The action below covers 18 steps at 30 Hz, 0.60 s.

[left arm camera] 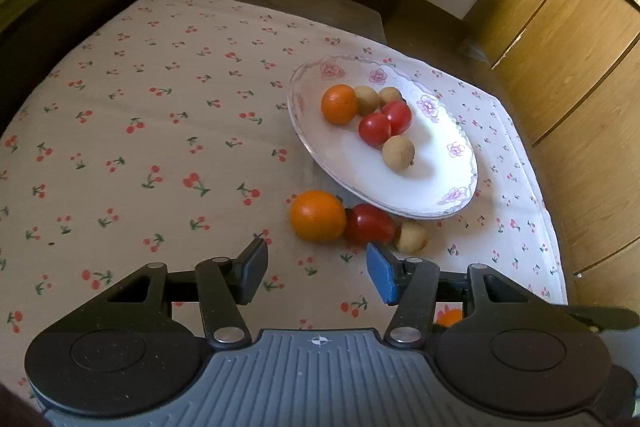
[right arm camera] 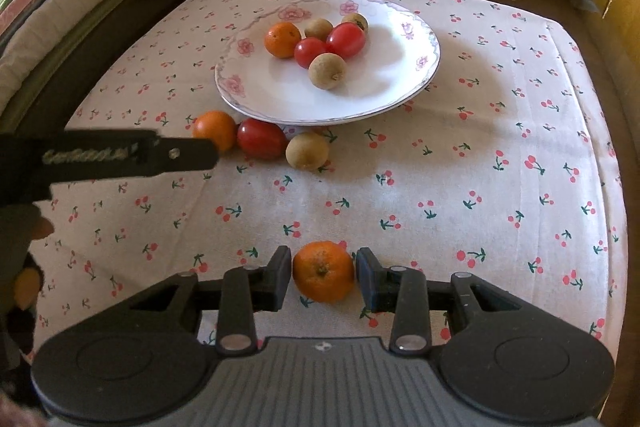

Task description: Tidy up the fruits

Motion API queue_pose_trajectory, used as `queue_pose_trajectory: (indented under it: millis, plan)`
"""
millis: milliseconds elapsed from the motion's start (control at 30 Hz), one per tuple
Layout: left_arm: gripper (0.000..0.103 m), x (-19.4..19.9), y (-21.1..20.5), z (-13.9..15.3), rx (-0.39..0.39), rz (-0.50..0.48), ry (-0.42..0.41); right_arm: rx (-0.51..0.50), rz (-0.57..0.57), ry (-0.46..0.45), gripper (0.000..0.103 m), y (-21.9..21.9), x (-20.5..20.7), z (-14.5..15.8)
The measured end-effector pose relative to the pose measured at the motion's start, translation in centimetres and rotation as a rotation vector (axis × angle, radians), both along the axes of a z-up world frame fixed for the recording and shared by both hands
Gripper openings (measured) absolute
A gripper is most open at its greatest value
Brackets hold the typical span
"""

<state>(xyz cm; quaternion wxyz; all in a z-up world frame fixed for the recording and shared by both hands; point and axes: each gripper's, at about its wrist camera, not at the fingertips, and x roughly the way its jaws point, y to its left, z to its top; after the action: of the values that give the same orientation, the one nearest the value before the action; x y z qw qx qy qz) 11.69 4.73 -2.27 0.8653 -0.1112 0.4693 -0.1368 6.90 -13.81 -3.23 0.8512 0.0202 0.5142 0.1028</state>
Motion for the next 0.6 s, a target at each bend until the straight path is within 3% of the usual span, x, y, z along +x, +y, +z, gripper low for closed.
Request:
queue_pose_trajectory:
  millis: [233, 600]
  plan:
    - [0.063, 0.4, 0.6, 0.1, -0.043, 0.055, -0.002, 0.028, -0.013, 0.004, 0.038, -0.4, 0.1, 0.1]
    - [0.063, 1.4, -0.5, -0.1, 0.006, -0.033, -0.037, 0.043, -0.014, 0.000, 0.038, -0.7, -0.2, 0.1]
